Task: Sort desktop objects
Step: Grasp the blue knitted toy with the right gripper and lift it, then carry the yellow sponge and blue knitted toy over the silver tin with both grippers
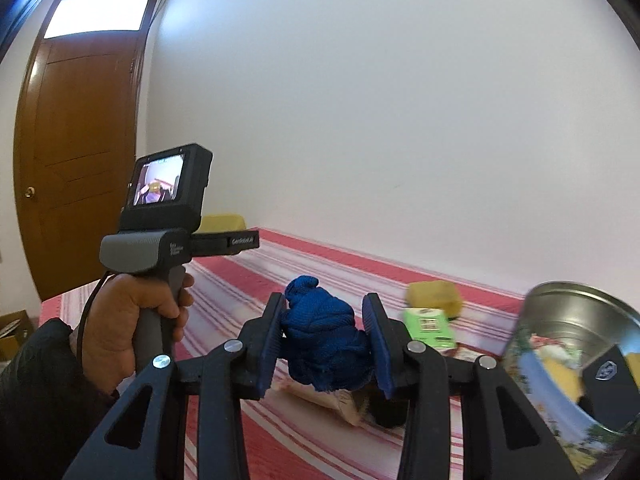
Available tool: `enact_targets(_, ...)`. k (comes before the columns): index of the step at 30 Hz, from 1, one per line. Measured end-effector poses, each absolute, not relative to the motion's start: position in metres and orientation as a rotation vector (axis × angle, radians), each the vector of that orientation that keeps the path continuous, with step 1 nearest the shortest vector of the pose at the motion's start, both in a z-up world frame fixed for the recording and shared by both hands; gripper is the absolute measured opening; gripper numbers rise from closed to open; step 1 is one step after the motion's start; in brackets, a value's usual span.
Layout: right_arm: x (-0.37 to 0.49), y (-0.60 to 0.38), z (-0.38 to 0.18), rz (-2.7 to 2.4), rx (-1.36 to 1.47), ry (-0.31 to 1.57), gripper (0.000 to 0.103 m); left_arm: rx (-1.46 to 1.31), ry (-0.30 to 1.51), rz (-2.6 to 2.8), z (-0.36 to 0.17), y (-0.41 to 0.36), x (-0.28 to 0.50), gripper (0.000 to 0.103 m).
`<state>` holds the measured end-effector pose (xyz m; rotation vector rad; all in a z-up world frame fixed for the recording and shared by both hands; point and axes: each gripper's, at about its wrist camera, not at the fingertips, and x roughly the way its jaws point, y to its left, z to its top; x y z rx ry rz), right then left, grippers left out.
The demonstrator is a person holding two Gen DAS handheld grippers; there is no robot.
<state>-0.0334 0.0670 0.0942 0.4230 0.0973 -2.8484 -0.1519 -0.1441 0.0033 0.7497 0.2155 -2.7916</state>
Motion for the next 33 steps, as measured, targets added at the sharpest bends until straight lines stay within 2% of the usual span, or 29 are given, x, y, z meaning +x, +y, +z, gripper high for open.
enact_targets(12, -0.002, 0.108, 0.098, -2.938, 0.405, 0.095, 0.042, 0.691, 0.086, -2.883, 0.006, -0.105, -0.138, 0.070)
enact_targets(33, 0.013, 0.152, 0.106, -3.046, 0.376, 0.110, 0.042, 0.653, 0.121, -3.015, 0.013, -0.067, -0.094, 0.070)
